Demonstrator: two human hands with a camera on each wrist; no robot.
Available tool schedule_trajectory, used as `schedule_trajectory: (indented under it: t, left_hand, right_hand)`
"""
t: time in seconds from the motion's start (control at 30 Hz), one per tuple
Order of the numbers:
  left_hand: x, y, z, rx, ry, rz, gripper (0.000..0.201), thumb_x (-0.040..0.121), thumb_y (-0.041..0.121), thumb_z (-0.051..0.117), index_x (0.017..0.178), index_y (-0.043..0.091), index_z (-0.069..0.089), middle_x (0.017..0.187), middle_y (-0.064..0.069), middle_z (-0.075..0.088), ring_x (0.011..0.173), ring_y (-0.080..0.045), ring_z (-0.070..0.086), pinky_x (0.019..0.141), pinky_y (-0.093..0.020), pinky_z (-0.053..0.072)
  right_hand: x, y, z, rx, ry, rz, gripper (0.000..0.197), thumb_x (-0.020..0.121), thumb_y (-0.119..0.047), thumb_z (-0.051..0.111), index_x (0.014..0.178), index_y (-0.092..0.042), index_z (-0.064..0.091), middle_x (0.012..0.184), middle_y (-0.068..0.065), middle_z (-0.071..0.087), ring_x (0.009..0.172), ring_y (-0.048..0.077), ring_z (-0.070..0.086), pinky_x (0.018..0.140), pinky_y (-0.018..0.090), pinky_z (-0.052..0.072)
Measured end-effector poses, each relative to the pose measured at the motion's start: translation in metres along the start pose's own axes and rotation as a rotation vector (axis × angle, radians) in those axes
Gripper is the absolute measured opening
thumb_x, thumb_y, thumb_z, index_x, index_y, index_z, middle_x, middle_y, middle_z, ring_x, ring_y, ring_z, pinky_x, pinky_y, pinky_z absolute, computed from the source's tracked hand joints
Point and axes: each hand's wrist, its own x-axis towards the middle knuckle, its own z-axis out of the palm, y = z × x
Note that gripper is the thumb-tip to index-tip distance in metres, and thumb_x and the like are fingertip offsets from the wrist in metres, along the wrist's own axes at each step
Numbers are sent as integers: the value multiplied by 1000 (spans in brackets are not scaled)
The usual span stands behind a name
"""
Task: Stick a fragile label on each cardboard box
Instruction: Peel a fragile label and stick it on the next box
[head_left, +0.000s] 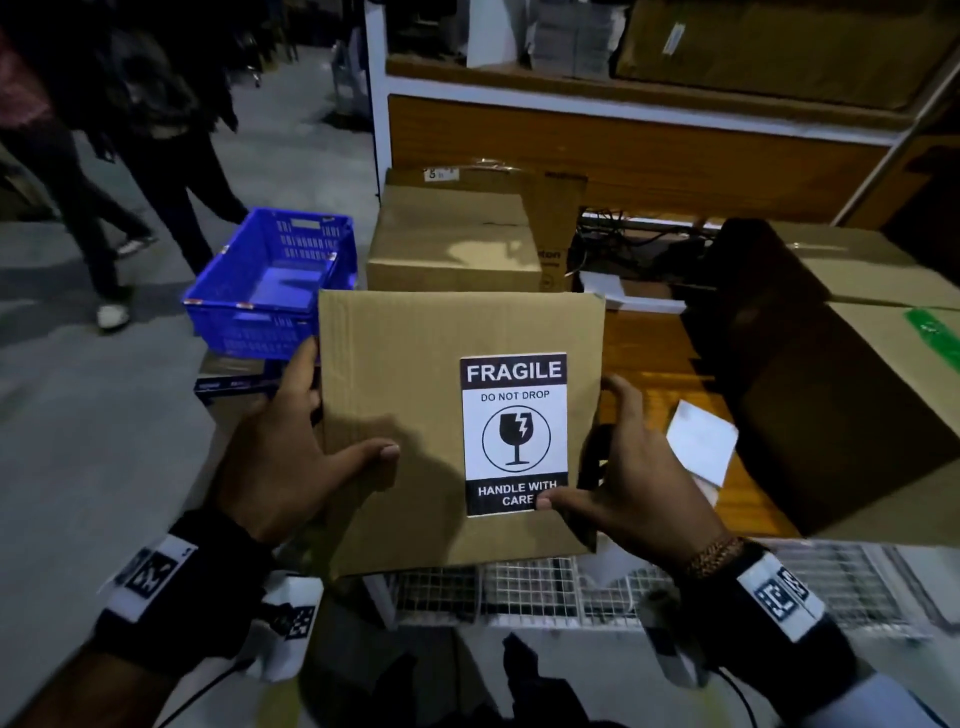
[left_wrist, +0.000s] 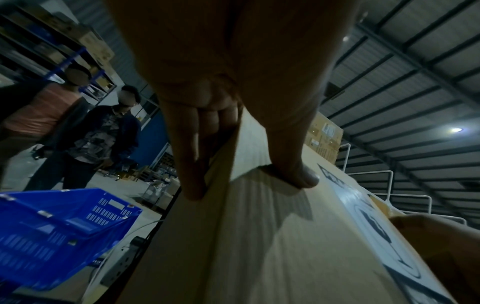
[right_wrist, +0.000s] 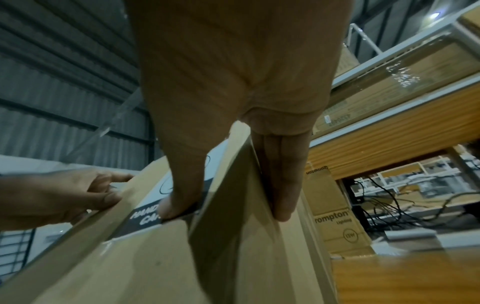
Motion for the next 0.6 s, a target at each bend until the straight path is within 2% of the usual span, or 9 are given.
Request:
schedule_trajectory:
  t: [0.07,0.2,0.3,0.37,0.43,0.5,0.6]
  left_hand:
    - [-3,-11,2,7,5,15,130,62,42,95,163,34,14,143,-3,61,129,-20,59,103,-49,52]
    - [-3,-50,17,-21,-12,29,126,68,31,94,164,35,13,141,-1,63,125,-16,62,100,-44,56]
    - [-3,-80,32,20,-32,-22,112,74,25,92,160,40,22,133,-1,67,120,-22,65,98,-46,56]
    - [-2,-92,39,64,-32,-34,101,76,20,89,157,32,30,128,-5,69,118,-26,65,96,-45,57]
    - [1,-98,45,105,-32,-53,96,78,14,86,157,24,33,125,-10,69,117,-30,65,96,-45,56]
    - [4,-103,50,136,-32,-55,91,78,12,85,154,24,36,120,-9,69,114,-31,65,94,-46,57]
    - [5,-110,56,139,-39,-107,82,80,5,81,151,18,41,119,-10,68,112,-33,65,93,-46,57]
  right_hand:
    - [-4,3,11,21,38,34,125,63,-37,99,153,-28,13,111,0,75,90,7,71,79,30,63]
    - [-6,16,40,35,89,62,111,72,-28,95,149,-27,15,109,-1,72,88,7,69,79,34,62]
    - [-6,25,61,62,112,73,99,81,-16,88,145,-33,15,116,5,72,91,4,69,85,38,62]
    - [-5,26,70,85,131,95,95,84,-13,85,145,-35,14,119,7,72,91,1,69,87,38,62]
    - [-4,26,78,88,149,118,95,87,-12,82,149,-31,12,124,9,72,98,8,71,90,39,62]
    - [-2,26,85,79,152,131,95,88,-11,80,153,-24,12,128,10,71,105,10,69,93,31,58]
    - [-1,28,95,57,134,135,86,92,-8,75,154,-19,16,126,13,71,102,11,69,80,9,51]
